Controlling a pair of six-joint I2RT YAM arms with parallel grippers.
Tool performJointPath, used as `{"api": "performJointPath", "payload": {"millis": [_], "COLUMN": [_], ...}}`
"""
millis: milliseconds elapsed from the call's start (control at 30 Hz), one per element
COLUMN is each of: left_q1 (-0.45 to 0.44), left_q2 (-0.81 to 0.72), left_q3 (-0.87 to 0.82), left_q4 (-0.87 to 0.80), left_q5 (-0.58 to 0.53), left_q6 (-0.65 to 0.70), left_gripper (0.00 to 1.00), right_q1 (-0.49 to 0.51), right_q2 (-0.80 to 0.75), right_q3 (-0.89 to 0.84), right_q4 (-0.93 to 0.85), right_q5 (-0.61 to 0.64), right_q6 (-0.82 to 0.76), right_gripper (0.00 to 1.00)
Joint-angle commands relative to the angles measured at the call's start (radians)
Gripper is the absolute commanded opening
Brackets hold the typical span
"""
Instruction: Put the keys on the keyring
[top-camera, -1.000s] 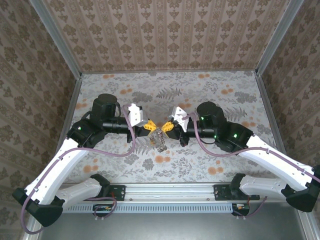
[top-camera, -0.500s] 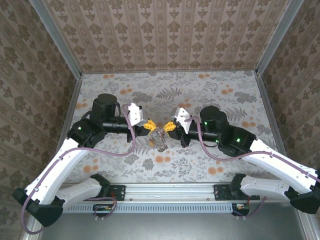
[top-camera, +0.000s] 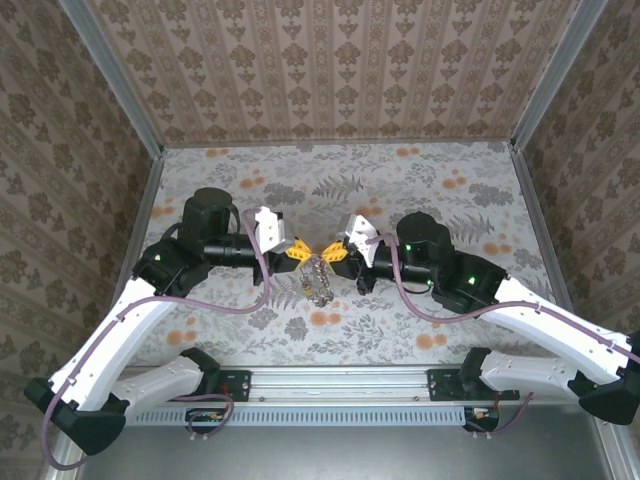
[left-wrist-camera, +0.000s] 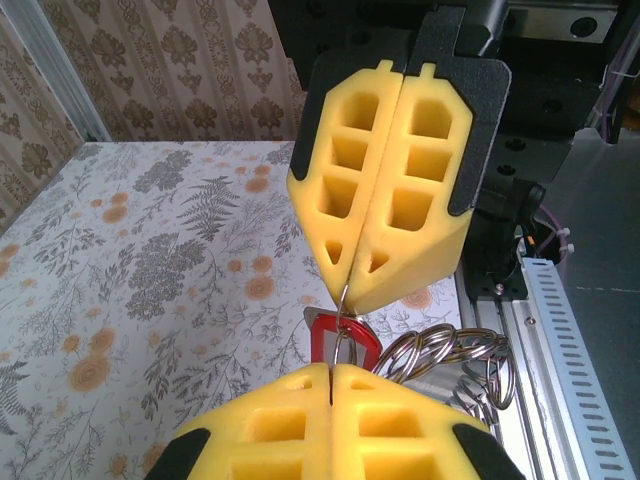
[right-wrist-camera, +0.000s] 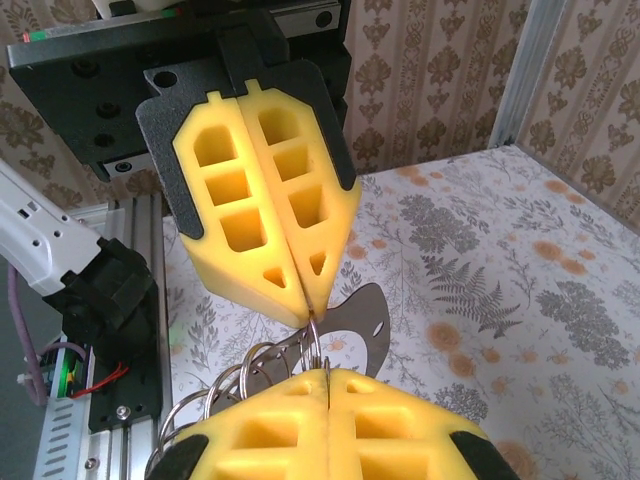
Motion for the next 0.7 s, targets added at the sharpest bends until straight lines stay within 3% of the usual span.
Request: {"api": "performJointPath", "payload": {"millis": [0,667], "left_q1": [0.01,0.01], "left_q2": [-0.02,-0.026], "left_q3": [-0.005,-0.007], "left_q4": [0.037,0.04], "left_q5": [0.021,0.023], "left_q6": [-0.019,-0.02], "left_gripper": [0.0,0.0], "right_q1": [0.011,0.025], "right_q2": [-0.014,-0.021], "right_q3": [0.0,-0.013], "right_q4": [0.0,0.008], "right_q5": [0.012,0.086], "right_q6": [0.021,0.028], "right_gripper": [0.0,0.0]}}
